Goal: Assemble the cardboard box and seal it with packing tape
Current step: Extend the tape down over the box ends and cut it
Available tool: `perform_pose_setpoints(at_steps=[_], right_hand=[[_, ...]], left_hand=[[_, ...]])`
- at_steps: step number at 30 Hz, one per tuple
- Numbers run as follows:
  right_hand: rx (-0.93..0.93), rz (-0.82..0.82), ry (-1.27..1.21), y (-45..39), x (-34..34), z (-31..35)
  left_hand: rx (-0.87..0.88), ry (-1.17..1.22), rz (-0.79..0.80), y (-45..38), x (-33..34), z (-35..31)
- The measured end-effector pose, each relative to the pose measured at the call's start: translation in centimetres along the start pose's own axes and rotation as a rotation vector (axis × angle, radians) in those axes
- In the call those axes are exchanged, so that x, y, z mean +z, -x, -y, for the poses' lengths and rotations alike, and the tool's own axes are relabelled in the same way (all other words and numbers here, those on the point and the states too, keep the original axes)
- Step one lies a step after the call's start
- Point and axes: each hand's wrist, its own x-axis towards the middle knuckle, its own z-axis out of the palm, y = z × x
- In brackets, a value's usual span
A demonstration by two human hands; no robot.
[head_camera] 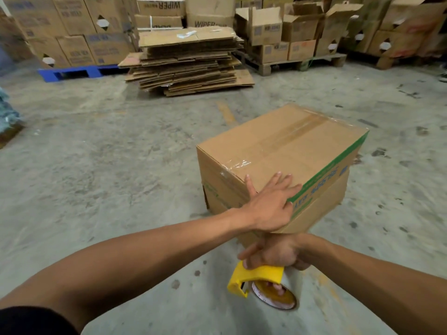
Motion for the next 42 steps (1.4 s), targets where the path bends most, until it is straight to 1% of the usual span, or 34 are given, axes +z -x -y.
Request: perform_pose_setpoints(at_steps=[2, 4, 5, 6, 7, 9, 10, 11, 13, 14, 15, 17, 19, 21, 23, 25, 27, 30, 36, 39, 42], right_hand=[[-0.015, 0.007, -0.028, -0.1, -0.2, 0.3], [-0.056, 0.006, -0.071, -0.1, -0.5, 1.1], [-0.095, -0.003, -0.101, -0.1, -0.7, 1.7], [-0.133, -0.008, -0.154, -0.1, -0.8, 2.4], [-0.173, -0.007, -0.241, -0.1, -1.0, 3.2], [-0.264, 0.019, -0.421, 0.1, -1.5, 4.9], [-0.313, 0.017, -0.475, 0.2, -1.9, 5.9], [-0.361, 0.001, -0.509, 0.4, -2.4, 6.9], [-0.449, -0.041, -0.559, 0.9, -3.6, 8.8], [-0.489, -0.057, -0.586, 1.3, -4.4, 9.8], [-0.521, -0.076, -0.603, 1.8, -5.3, 10.6], [-0.559, -0.112, -0.617, 3.0, -7.2, 11.6], [-0.582, -0.146, -0.639, 4.2, -9.3, 11.7], [-0.586, -0.175, -0.658, 5.1, -11.0, 11.2], [-0.582, -0.192, -0.659, 5.8, -12.2, 10.4], [-0.569, -0.203, -0.66, 6.4, -12.9, 9.6], [-0.557, -0.208, -0.662, 6.9, -13.4, 8.8], [-0.546, -0.219, -0.668, 7.4, -13.8, 7.9], [-0.537, -0.239, -0.675, 8.0, -14.3, 7.2], [-0.545, -0.239, -0.657, 8.2, -14.3, 7.6], [-0.56, -0.24, -0.656, 8.5, -14.4, 7.8]], left_hand=[[0.01, -0.004, 0.057, 0.1, -0.9, 0.6], [0.065, 0.078, 0.065, 0.5, -2.7, 2.1], [0.078, 0.165, 0.018, 0.9, -4.0, 3.1], [0.052, 0.251, -0.063, 1.4, -5.5, 4.3], [-0.008, 0.314, -0.164, 1.9, -7.1, 5.7], [-0.21, 0.382, -0.346, 3.2, -9.9, 9.4], [-0.347, 0.414, -0.38, 4.0, -11.1, 11.3], [-0.494, 0.465, -0.347, 4.9, -12.0, 13.1], [-0.747, 0.62, -0.135, 6.6, -13.1, 15.1], [-0.811, 0.706, -0.029, 7.3, -13.4, 15.5], [-0.837, 0.79, 0.057, 7.8, -13.7, 15.6], [-0.815, 0.939, 0.186, 8.1, -14.0, 15.5], [-0.766, 1.03, 0.258, 7.8, -14.3, 14.6], [-0.713, 1.113, 0.266, 7.1, -14.5, 13.5], [-0.661, 1.214, 0.235, 6.3, -14.8, 12.3], [-0.617, 1.324, 0.209, 5.4, -14.9, 11.3], [-0.586, 1.417, 0.217, 4.6, -15.0, 10.4], [-0.558, 1.458, 0.223, 3.8, -14.6, 9.2], [-0.599, 1.483, 0.127, 2.3, -13.5, 8.7], [-0.64, 1.496, 0.15, 1.7, -13.1, 8.5], [-0.655, 1.542, 0.22, 1.4, -12.9, 8.2]])
